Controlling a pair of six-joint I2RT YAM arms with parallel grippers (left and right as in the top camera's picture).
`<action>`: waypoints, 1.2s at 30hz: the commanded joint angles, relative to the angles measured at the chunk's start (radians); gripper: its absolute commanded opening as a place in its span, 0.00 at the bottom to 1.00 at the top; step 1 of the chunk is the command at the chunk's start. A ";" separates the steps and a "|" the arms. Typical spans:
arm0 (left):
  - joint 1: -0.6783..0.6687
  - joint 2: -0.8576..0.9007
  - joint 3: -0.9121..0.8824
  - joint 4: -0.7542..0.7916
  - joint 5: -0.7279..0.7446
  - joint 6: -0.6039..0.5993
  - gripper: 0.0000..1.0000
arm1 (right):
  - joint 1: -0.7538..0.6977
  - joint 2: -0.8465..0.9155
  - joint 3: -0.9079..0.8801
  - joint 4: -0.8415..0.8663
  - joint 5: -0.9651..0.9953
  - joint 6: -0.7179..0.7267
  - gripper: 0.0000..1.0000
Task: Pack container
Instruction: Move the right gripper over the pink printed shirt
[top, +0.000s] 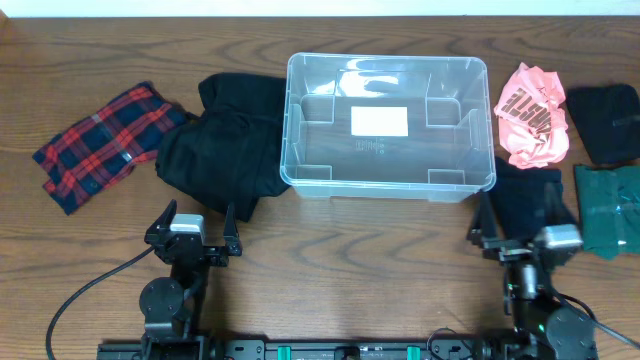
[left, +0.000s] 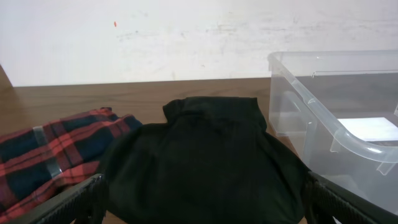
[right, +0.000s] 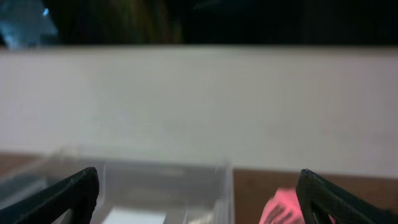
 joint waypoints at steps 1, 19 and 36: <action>0.003 0.000 -0.026 -0.018 -0.001 -0.009 0.98 | -0.007 0.034 0.086 0.002 0.069 0.025 0.99; 0.003 0.000 -0.026 -0.018 -0.001 -0.009 0.98 | -0.014 0.653 0.566 -0.175 0.150 -0.011 0.99; 0.003 0.000 -0.026 -0.018 -0.001 -0.009 0.98 | -0.359 1.118 1.117 -0.642 -0.234 -0.090 0.99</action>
